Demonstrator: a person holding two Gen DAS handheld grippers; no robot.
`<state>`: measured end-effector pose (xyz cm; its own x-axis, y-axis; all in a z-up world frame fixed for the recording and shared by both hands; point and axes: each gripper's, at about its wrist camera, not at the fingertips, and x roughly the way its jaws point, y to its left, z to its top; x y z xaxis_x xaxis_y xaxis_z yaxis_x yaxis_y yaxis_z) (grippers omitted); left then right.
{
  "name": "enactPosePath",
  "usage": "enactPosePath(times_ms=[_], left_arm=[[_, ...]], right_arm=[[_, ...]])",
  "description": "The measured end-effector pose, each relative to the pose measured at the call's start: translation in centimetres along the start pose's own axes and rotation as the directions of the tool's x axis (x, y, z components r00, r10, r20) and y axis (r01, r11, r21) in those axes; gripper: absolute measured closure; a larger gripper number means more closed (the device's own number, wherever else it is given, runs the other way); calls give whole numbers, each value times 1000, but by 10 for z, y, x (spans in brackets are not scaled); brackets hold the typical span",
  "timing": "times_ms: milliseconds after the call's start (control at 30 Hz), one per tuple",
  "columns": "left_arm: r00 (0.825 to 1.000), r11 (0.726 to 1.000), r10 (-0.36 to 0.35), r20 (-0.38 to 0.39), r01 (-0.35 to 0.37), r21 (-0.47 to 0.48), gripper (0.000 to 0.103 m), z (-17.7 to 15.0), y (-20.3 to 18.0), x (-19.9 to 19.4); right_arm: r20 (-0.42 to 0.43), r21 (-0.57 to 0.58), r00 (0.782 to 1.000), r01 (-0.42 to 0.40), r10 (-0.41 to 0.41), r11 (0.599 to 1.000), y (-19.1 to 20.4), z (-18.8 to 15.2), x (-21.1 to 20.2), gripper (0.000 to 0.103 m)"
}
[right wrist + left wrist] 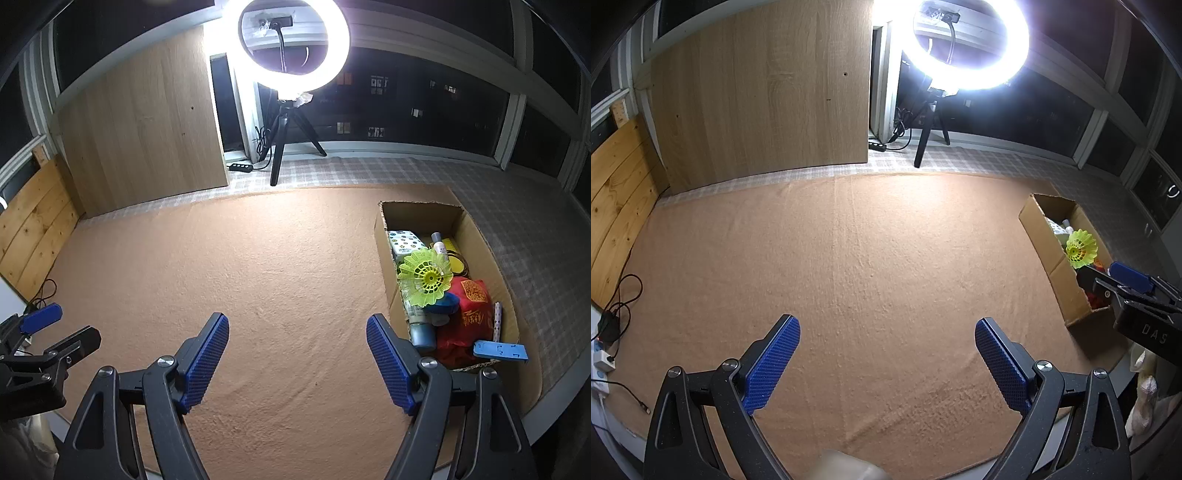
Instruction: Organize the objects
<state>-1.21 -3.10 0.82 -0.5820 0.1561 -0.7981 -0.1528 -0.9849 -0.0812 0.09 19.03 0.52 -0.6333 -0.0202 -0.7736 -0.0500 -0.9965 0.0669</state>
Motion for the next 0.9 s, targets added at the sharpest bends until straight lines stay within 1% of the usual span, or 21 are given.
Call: enactPosePath(times_ms=[900], left_arm=[[1000,1000,-2,-5,2,8,5,1,-2,4]], right_arm=[[-16,2,1000,-8,8,1000,-3,-1,2,29]])
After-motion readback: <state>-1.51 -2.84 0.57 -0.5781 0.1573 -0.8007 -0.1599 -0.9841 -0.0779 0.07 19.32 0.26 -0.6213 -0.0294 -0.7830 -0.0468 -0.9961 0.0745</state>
